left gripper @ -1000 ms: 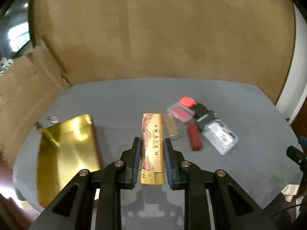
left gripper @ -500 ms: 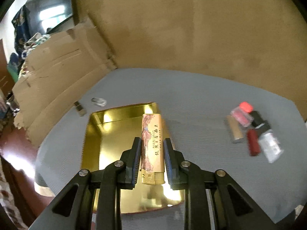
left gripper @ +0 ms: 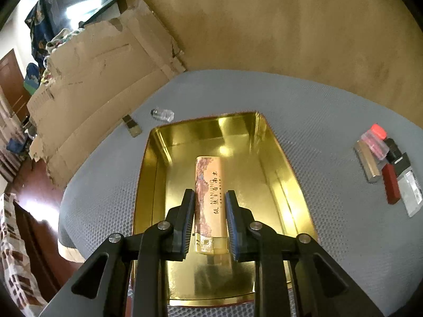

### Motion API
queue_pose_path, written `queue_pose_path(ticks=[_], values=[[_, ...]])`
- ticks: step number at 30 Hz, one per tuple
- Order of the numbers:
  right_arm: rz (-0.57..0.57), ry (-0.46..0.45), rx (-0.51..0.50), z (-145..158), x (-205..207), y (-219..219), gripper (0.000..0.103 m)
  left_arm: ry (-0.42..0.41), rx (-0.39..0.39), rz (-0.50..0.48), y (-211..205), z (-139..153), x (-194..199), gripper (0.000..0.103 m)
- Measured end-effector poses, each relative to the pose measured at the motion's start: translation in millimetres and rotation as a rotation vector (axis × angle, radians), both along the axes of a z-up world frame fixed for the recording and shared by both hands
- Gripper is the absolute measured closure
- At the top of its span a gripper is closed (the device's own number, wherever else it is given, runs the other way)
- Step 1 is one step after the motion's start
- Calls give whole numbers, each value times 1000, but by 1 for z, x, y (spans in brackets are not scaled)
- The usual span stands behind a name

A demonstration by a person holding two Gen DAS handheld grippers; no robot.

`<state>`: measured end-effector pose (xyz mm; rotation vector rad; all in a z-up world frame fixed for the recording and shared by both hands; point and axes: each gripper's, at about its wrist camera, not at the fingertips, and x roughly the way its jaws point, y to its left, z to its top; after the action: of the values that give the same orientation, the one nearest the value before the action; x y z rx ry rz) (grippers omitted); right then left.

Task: Organize rigid objects
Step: 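Carry the candy bar over the tin box and lower it inside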

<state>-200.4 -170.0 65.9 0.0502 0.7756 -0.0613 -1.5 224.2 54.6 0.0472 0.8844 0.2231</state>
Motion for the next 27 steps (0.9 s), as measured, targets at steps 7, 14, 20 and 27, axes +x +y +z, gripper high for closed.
queue_pose_path(ticks=[7,14,20,27], values=[[7,12,4,-4,1,2,1,39,-2,19,6,-18,0,83],[23,20,0,-6,1,7,1,76,-25,50,16,-38,-2,82],[29,20,-1,-5,1,8,1,108,-40,61,22,-51,-1,82],[29,23,7,-6,1,9,1,126,-50,62,26,-59,-3,82]])
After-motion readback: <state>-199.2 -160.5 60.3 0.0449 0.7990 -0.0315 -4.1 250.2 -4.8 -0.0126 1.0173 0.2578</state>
